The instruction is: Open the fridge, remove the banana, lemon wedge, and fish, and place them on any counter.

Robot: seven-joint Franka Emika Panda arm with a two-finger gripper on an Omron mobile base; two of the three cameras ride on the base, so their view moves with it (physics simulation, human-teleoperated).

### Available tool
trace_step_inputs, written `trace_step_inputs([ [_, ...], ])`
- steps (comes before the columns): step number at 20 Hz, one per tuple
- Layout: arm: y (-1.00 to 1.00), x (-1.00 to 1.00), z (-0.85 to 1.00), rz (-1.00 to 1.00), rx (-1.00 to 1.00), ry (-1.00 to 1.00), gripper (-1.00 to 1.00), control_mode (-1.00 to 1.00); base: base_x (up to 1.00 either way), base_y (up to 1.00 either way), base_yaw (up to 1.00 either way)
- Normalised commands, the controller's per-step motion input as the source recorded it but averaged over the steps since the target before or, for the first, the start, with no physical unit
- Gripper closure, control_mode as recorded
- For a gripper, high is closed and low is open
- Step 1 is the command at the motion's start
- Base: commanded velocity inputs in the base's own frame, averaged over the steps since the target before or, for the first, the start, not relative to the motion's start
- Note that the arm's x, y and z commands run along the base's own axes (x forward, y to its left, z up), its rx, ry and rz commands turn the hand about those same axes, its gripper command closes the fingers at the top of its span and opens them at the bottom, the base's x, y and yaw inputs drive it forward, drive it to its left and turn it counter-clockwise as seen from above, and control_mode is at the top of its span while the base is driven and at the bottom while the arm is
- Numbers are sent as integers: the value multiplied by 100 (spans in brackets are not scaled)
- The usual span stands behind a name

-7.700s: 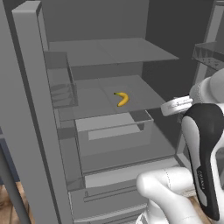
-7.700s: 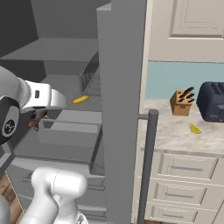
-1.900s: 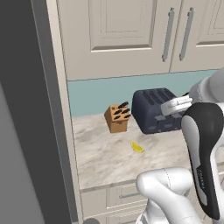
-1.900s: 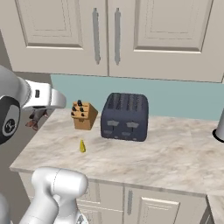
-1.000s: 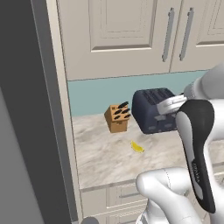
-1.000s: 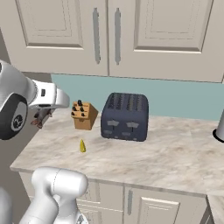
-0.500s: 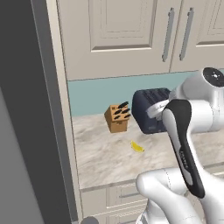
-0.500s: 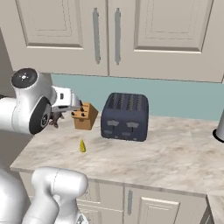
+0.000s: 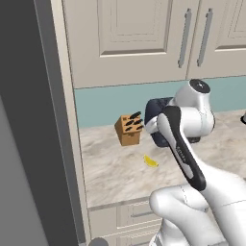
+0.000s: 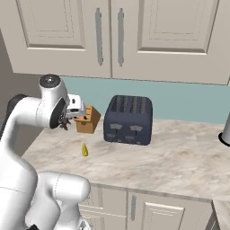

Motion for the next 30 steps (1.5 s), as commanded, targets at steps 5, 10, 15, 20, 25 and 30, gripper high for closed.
trace_step_inputs([
  [5,37,52,-60,4,0,21,100,-100,0,0,0],
  [10,37,51,-72,3,0,19,100,-100,0,0,0],
  [15,34,50,-78,3,0,14,100,-100,0,0,0],
  [20,21,51,-75,3,0,9,100,-100,0,0,0],
  [25,15,40,-71,2,0,2,100,-100,0,0,0],
  [30,23,12,-71,1,0,0,100,-100,0,0,0],
])
